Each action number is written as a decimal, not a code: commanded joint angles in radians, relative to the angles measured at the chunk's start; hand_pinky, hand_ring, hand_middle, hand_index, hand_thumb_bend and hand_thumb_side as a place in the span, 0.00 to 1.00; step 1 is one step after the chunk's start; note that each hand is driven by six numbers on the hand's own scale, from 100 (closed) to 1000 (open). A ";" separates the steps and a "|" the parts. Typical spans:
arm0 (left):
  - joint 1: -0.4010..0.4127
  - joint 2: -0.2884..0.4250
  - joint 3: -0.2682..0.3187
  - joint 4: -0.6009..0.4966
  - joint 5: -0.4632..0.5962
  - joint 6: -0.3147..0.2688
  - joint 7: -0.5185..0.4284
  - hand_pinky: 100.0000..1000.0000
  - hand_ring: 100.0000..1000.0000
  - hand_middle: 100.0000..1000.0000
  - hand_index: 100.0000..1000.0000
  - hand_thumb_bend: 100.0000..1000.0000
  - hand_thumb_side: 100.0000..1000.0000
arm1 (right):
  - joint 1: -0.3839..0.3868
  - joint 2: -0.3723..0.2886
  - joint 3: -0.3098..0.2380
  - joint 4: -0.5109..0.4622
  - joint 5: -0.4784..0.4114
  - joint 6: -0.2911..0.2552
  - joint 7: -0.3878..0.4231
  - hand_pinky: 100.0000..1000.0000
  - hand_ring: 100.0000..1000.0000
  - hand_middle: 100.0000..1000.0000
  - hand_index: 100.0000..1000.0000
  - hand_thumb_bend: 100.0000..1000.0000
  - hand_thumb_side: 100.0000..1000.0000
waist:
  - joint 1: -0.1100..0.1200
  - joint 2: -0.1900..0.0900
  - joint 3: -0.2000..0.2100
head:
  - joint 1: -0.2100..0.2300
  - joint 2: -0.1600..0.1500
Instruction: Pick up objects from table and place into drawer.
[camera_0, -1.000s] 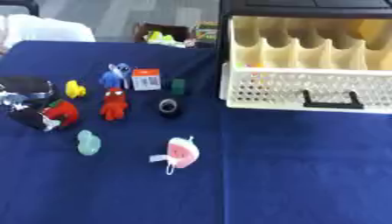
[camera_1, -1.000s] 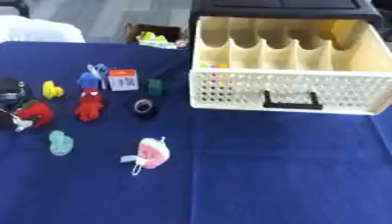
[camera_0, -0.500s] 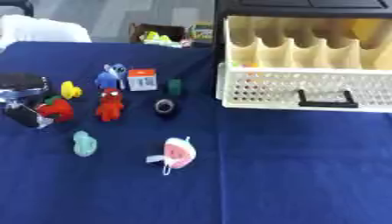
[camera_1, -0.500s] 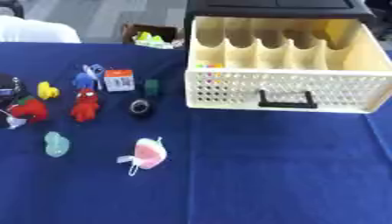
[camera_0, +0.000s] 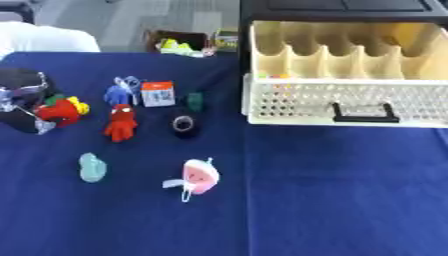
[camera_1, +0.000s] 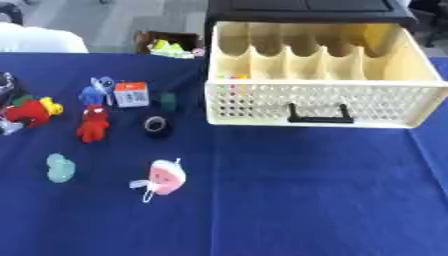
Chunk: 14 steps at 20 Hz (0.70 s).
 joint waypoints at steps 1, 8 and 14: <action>-0.042 0.019 0.023 -0.038 0.028 0.018 -0.004 0.00 0.24 0.32 0.41 0.00 0.16 | -0.009 -0.019 -0.014 -0.014 -0.001 -0.002 -0.005 0.75 0.46 0.35 0.70 0.00 1.00 | 0.005 -0.029 0.002 | -0.001 -0.004; -0.129 -0.024 0.020 -0.080 0.065 0.040 -0.011 0.00 0.22 0.31 0.41 0.00 0.16 | -0.015 -0.025 -0.009 -0.014 0.003 -0.005 -0.001 0.75 0.46 0.36 0.70 0.00 1.00 | 0.012 -0.040 0.004 | -0.015 0.001; -0.222 -0.099 0.011 -0.102 0.091 0.060 -0.022 0.00 0.21 0.31 0.40 0.00 0.16 | -0.020 -0.025 -0.005 -0.014 0.004 -0.007 0.003 0.75 0.46 0.36 0.70 0.00 1.00 | 0.017 -0.048 0.001 | -0.057 -0.008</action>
